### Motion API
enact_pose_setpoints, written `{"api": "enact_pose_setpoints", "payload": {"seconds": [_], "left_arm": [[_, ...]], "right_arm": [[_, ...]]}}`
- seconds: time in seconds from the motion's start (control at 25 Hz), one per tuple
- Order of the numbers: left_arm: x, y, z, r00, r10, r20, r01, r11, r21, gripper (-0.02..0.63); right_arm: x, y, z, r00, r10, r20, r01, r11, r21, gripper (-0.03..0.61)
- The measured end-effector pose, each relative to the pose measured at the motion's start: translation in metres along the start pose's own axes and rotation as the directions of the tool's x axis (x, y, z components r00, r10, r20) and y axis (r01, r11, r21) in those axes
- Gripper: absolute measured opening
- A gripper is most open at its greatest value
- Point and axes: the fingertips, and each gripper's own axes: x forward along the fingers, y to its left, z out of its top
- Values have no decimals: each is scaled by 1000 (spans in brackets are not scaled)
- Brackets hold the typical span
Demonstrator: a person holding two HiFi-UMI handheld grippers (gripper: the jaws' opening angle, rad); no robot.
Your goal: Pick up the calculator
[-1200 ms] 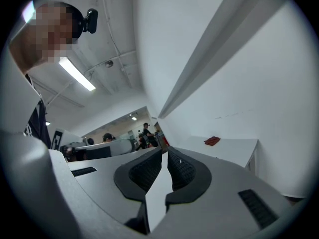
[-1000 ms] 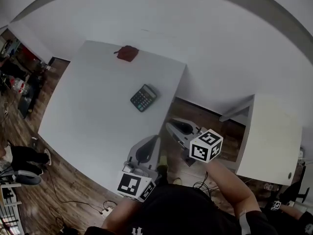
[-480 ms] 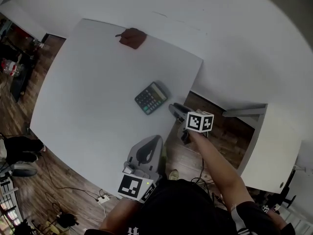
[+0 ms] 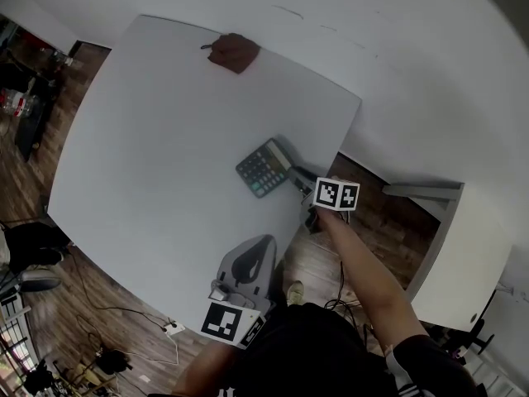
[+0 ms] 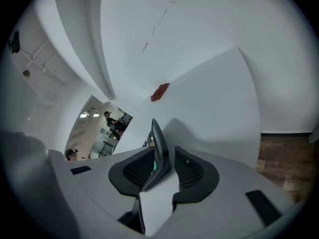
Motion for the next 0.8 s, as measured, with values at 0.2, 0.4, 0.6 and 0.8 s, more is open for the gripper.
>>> {"api": "enact_pose_setpoints", "payload": {"seconds": [0.2, 0.4, 0.6, 0.8], "left_arm": [[-3, 8, -2, 1000, 17, -3, -17, 1000, -14, 5], [-3, 10, -5, 1000, 22, -3, -23, 1000, -20, 5], [-4, 5, -4, 1000, 16, 3, -16, 1000, -11, 5], [-11, -6, -5, 1000, 3, 11, -3, 1000, 1, 5]], "right_arm": [[11, -2, -2, 1000, 10, -26, -10, 1000, -1, 96], [12, 4, -5, 997, 70, -43, -71, 997, -21, 57], [5, 12, 1, 995, 94, -36, -96, 994, -43, 54], [-16, 29, 9, 990, 139, 1, -139, 990, -29, 52]]}}
